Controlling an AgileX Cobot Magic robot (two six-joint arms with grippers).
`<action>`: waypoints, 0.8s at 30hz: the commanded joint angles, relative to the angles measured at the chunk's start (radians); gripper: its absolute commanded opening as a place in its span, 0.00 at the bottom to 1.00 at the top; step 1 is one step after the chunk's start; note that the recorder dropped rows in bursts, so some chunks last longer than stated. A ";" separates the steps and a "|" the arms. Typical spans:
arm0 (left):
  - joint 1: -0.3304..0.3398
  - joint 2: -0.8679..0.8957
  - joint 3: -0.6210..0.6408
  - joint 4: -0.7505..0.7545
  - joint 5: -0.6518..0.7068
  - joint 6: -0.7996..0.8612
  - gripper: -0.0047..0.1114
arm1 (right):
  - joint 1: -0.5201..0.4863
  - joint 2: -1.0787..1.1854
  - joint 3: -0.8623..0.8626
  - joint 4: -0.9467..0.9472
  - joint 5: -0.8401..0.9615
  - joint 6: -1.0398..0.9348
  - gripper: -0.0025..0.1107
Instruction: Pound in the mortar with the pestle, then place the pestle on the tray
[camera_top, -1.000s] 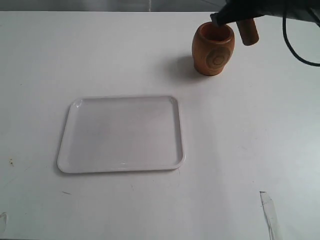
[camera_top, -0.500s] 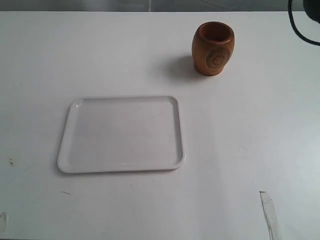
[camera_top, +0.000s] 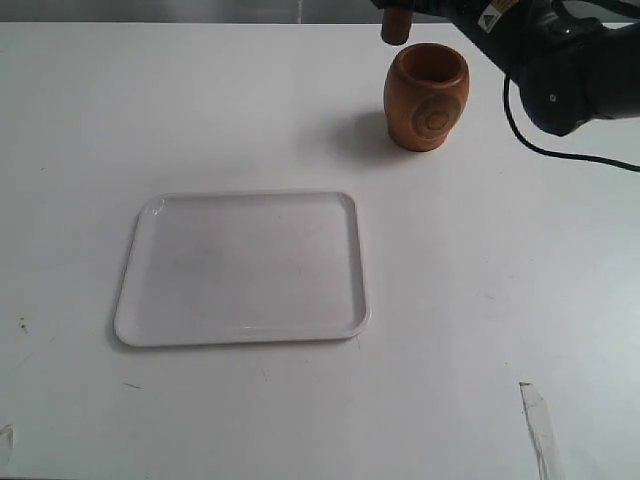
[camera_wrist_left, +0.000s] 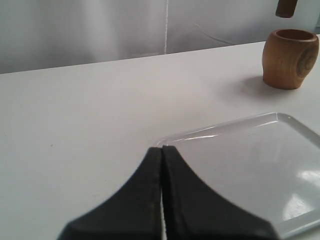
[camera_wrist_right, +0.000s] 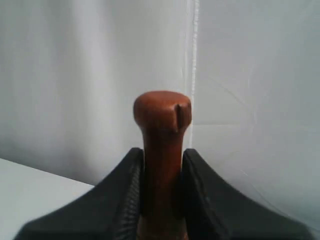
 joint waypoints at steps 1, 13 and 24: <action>-0.008 -0.001 0.001 -0.007 -0.003 -0.008 0.04 | -0.030 -0.004 0.003 0.002 -0.011 -0.025 0.02; -0.008 -0.001 0.001 -0.007 -0.003 -0.008 0.04 | -0.045 0.095 0.046 0.003 0.044 -0.107 0.02; -0.008 -0.001 0.001 -0.007 -0.003 -0.008 0.04 | -0.045 0.158 0.044 0.055 -0.123 -0.056 0.02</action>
